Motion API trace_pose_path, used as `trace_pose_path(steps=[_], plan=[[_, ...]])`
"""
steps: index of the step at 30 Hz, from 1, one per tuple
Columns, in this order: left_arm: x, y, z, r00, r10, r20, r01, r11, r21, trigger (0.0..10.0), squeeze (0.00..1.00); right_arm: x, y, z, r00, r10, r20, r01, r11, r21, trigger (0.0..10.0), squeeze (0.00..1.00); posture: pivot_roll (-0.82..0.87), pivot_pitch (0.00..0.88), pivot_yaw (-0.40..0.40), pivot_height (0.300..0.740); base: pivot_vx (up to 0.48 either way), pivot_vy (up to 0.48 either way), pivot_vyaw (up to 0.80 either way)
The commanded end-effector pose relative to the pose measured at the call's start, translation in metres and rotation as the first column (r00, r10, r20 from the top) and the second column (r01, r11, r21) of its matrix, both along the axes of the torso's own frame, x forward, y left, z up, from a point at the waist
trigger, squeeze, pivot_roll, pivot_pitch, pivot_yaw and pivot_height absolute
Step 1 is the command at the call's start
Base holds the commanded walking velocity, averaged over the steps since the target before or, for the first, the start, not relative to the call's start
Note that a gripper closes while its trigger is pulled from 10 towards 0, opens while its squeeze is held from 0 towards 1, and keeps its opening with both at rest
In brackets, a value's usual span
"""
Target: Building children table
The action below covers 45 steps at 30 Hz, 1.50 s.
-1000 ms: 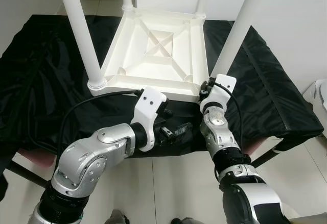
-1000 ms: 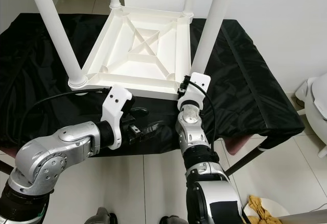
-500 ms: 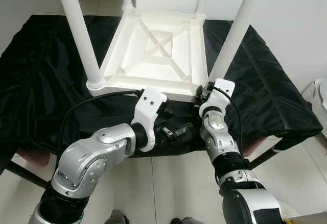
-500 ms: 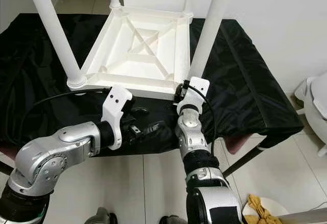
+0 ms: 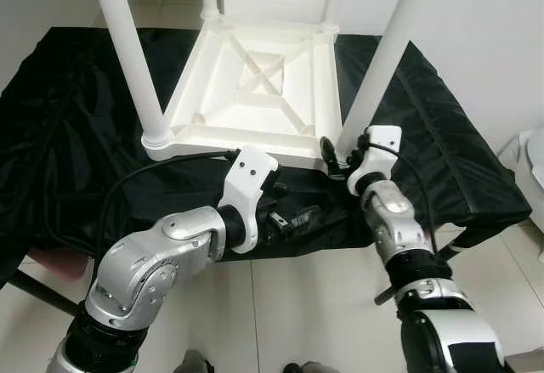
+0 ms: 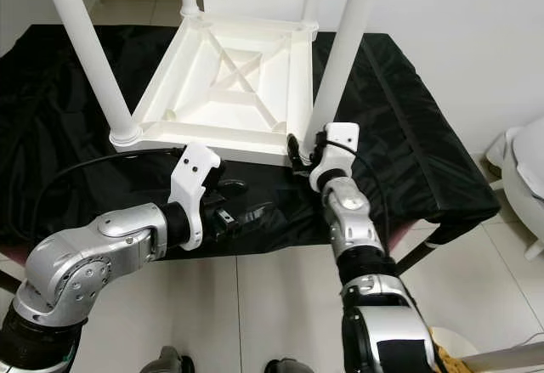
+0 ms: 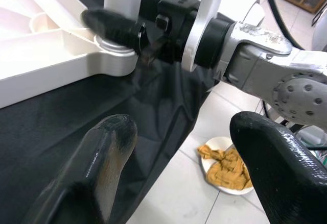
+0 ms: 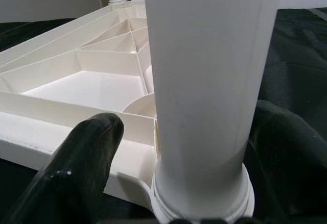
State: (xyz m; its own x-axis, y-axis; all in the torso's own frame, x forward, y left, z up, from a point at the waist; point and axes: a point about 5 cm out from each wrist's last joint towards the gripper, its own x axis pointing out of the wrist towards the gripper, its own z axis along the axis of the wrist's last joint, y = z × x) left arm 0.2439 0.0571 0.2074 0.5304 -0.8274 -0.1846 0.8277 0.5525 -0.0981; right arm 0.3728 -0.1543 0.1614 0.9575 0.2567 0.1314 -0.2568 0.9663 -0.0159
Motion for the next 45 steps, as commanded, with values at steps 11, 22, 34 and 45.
trace_pose_path(steps=[11, 22, 34, 45], plan=[[-0.002, -0.001, 0.001, 0.999, -0.051, -0.002, 0.051, 0.999, 0.001, 10.0, 0.0, 0.005, -0.027, 0.003, 0.968, 0.238, -0.078, -0.247, 0.957, -0.151, 10.0, 0.0, 0.03, 0.083, -0.013, 0.74, 0.0, 0.0, 0.0], [-0.001, 0.001, 0.003, 0.999, -0.05, 0.005, 0.05, 0.999, 0.012, 10.0, 0.0, 0.01, -0.031, 0.003, 0.951, 0.273, -0.143, -0.297, 0.936, -0.188, 10.0, 0.0, 0.04, 0.088, 0.002, 0.74, 0.0, 0.0, 0.0], [-0.003, 0.001, 0.003, 0.999, -0.054, 0.001, 0.054, 0.998, 0.013, 10.0, 0.0, 0.012, -0.034, 0.002, 0.946, 0.279, -0.167, -0.307, 0.937, -0.17, 0.0, 0.0, 0.04, 0.098, 0.001, 0.74, 0.0, 0.0, 0.0], [-0.005, 0.002, 0.002, 0.999, -0.049, -0.006, 0.049, 0.999, 0.012, 10.0, 0.0, 0.01, -0.036, -0.006, 0.953, 0.241, -0.182, -0.269, 0.952, -0.149, 0.0, 0.0, 0.04, 0.105, -0.002, 0.74, 0.0, 0.0, 0.0]])
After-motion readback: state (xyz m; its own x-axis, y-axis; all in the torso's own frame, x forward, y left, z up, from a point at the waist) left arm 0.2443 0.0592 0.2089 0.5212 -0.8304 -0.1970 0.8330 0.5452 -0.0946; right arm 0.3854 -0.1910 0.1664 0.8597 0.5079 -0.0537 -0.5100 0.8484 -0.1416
